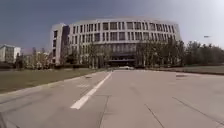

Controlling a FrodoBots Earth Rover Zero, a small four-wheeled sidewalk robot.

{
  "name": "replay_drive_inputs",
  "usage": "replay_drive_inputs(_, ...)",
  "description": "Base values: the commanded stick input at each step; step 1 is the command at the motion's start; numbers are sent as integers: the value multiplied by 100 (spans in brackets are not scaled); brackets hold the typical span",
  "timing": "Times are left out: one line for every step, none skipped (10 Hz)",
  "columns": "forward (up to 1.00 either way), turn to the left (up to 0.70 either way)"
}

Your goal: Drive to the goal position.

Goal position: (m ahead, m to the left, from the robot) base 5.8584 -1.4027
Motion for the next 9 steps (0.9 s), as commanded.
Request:
replay_drive_inputs(70, 0)
replay_drive_inputs(70, 0)
replay_drive_inputs(70, 0)
replay_drive_inputs(70, 0)
replay_drive_inputs(70, 0)
replay_drive_inputs(70, 0)
replay_drive_inputs(70, 0)
replay_drive_inputs(70, 0)
replay_drive_inputs(70, 0)
